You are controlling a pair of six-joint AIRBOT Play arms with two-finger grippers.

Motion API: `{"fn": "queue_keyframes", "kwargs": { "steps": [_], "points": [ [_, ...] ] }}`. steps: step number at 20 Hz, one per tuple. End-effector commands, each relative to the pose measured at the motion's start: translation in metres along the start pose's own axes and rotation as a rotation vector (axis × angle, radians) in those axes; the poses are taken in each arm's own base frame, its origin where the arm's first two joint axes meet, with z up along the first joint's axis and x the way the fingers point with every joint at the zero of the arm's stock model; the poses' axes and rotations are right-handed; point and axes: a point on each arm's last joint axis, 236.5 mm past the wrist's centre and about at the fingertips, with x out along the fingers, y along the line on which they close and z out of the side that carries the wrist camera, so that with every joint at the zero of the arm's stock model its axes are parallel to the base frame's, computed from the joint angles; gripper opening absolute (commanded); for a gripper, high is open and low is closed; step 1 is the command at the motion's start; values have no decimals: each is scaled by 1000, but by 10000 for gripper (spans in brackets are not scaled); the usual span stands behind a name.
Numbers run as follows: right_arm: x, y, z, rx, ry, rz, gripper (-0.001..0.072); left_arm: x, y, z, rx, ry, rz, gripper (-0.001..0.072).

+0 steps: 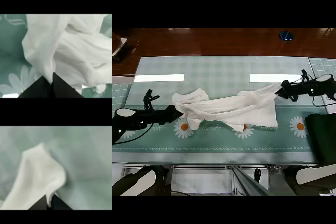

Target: Fold the shirts.

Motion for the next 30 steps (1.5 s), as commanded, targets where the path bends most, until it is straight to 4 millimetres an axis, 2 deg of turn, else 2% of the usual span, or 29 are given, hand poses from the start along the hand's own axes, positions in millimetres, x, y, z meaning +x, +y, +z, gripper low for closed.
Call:
{"fn": "queue_keyframes", "kwargs": {
  "steps": [1,2,3,5,7,9,10,11,13,15,16,17,19,21,23,25,27,29,30],
  "points": [
    [-43,69,24,-142,-52,94,22,-21,-36,40,43,-98,-68,31],
    [-70,97,33,-211,-99,117,22,-39,-63,63,78,-165,-118,31],
    [-103,127,42,-283,-164,141,22,-65,-98,91,128,-256,-176,31],
    [-184,196,48,-446,-331,187,22,-129,-168,130,268,-423,-264,31],
    [-262,252,33,-593,-492,217,22,-204,-238,146,434,-587,-327,31],
    [-333,292,-3,-722,-642,218,22,-280,-294,142,580,-753,-365,31],
    [-362,301,-28,-780,-692,196,22,-312,-307,137,654,-830,-326,31],
    [-384,302,-54,-835,-729,149,22,-342,-308,135,707,-908,-227,31],
    [-423,292,-92,-884,-818,27,22,-398,-293,129,695,-1055,-30,31],
    [-463,287,-124,-903,-939,-53,22,-439,-284,110,712,-1168,105,31],
    [-479,284,-139,-900,-990,-79,22,-447,-280,98,725,-1182,147,31],
    [-493,282,-154,-904,-1033,-96,22,-447,-278,85,735,-1163,166,31],
    [-514,281,-184,-914,-1106,-106,22,-435,-272,60,752,-1084,190,31],
    [-528,273,-208,-906,-1147,-135,22,-428,-254,43,756,-1018,274,31],
    [-535,255,-222,-867,-1161,-191,22,-425,-237,30,740,-976,337,31],
    [-536,240,-227,-822,-1149,-234,22,-420,-230,24,713,-964,330,31],
    [-525,231,-220,-801,-1116,-249,22,-401,-216,26,681,-916,320,31],
    [-497,213,-205,-766,-1018,-273,22,-365,-192,29,631,-811,304,31],
    [-479,202,-195,-743,-958,-286,22,-341,-178,29,597,-739,282,31]
  ]
}}
